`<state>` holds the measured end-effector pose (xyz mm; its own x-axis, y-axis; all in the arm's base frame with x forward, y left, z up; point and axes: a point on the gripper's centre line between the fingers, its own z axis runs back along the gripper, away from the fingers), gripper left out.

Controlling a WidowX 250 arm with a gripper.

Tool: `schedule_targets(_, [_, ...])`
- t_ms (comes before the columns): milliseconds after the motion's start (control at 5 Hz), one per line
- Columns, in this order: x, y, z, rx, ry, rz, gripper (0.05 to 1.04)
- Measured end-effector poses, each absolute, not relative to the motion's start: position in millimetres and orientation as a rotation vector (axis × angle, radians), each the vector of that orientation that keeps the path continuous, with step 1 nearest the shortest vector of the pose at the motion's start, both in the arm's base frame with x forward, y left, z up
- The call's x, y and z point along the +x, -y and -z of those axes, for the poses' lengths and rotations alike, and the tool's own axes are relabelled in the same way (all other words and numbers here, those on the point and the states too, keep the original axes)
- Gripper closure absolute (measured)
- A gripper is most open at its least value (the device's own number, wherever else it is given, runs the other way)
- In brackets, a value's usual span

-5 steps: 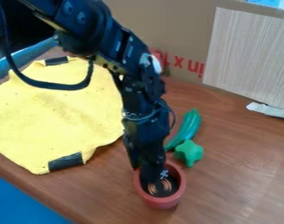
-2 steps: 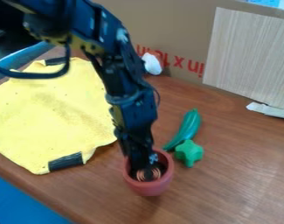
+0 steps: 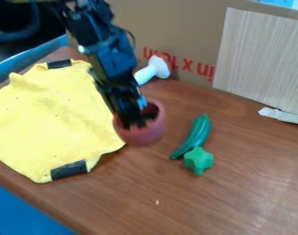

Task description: Move purple object to top right of cloth

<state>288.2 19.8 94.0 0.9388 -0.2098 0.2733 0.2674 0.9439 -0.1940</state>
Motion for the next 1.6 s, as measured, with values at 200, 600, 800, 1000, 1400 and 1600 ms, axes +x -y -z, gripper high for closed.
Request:
schedule_targets(200, [303, -46, -95, -0.246, 0.261, 0.148, 0.935])
schedule_targets(600, [331, -82, -85, -0.195, 0.281, 0.058, 0.936])
schedule_targets(800, [345, -107, -78, -0.151, 0.288, 0.002, 0.935])
schedule_targets(1000, [359, -126, -77, -0.116, 0.3, -0.034, 0.935])
schedule_targets(1400, [372, -153, -60, -0.063, 0.274, -0.085, 0.935])
schedule_targets(1600, [371, -158, -51, -0.032, 0.248, -0.094, 0.935])
